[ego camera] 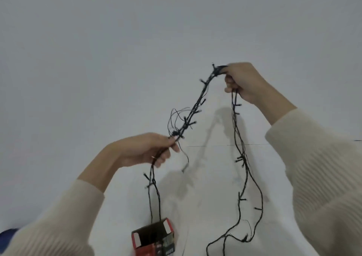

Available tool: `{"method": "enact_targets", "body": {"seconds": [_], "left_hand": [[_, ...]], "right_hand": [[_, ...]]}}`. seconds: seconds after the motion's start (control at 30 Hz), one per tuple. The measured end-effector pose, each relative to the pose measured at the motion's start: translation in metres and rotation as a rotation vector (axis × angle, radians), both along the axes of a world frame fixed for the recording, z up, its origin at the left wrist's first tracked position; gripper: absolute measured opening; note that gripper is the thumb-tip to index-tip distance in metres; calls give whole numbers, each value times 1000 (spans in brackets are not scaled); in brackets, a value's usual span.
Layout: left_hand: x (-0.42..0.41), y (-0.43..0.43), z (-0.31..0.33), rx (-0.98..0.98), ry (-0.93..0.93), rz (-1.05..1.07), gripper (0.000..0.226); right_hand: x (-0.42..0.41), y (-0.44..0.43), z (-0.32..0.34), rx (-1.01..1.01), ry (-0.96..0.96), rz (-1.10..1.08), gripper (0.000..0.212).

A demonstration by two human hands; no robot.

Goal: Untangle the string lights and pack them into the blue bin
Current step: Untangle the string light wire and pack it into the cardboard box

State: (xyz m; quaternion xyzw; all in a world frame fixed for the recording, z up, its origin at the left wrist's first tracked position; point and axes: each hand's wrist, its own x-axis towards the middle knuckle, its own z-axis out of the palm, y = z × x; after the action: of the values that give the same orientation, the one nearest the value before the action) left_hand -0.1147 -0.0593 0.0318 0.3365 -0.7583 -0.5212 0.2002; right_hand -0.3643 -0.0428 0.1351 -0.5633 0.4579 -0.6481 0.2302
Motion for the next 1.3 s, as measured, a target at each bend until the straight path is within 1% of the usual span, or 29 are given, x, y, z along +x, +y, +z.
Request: {"method": "enact_targets", "body": {"seconds": [0.03,0.07,0.1,0.17,0.2,0.27,0.33,0.4,0.43,0.47,0.53,0.57,0.6,0.67,0.73,0.8,0.83,0.9,0.97,1.07,1.1,1.17,1.2,1.3], "left_hand": [[-3,0,-4,1,-90,-45,30],[-6,-1,-6,14,-134,-70,36],[-10,-2,-5,26,-135,-69,43],[-17,-5,3,-2,-17,-5,51],[-23,-5,10,-62,70,37,54],[-34,-2,27,-176,252,109,71],[-47,0,43,-236,421,169,80],[-60,3,54,-270,490,194,74],[-66,6,56,-283,476,179,64],[-71,6,55,-275,445,146,50],[-77,7,46,-184,379,66,20],[-77,7,39,-128,340,26,10],[-75,6,30,-80,288,-2,6],[-67,1,17,0,212,4,12],[-54,-3,14,64,231,38,19],[-40,-6,16,91,221,-24,23],[-34,-6,18,63,151,-85,21],[-29,-5,19,-36,-71,-161,10],[-25,-7,19,-91,-257,-136,5],[-11,-14,19,-95,-388,-22,5],[-5,-16,19,-102,-390,27,6],[7,-20,20,-129,-327,108,12],[12,-20,23,-137,-262,132,16],[19,-17,36,-96,12,137,19]], "right_hand": [[6,1,4,2,75,1,16],[12,1,7,4,158,3,15],[17,1,10,-6,224,12,18],[25,2,13,-25,287,60,23],[28,3,15,-19,313,91,24],[34,4,16,10,385,132,25],[41,6,15,22,426,185,26],[46,8,14,18,408,261,28],[49,9,15,12,378,293,29],[50,9,16,7,337,318,28],[52,8,18,8,231,341,27],[52,7,19,12,150,339,27],[50,7,20,14,39,333,27],[41,4,21,5,-218,313,28],[30,2,17,-2,-383,279,27],[17,-3,9,-3,-553,298,28],[10,-6,4,-8,-656,322,29],[0,-11,-4,-30,-832,348,31],[-9,-14,-12,-63,-960,327,32],[-22,-15,-22,-126,-1097,268,31],[-28,-14,-26,-143,-1128,247,30],[-42,-14,-36,-156,-1172,209,33],[-50,-15,-43,-151,-1189,192,35],[-64,-18,-71,-100,-1230,142,35]]}}
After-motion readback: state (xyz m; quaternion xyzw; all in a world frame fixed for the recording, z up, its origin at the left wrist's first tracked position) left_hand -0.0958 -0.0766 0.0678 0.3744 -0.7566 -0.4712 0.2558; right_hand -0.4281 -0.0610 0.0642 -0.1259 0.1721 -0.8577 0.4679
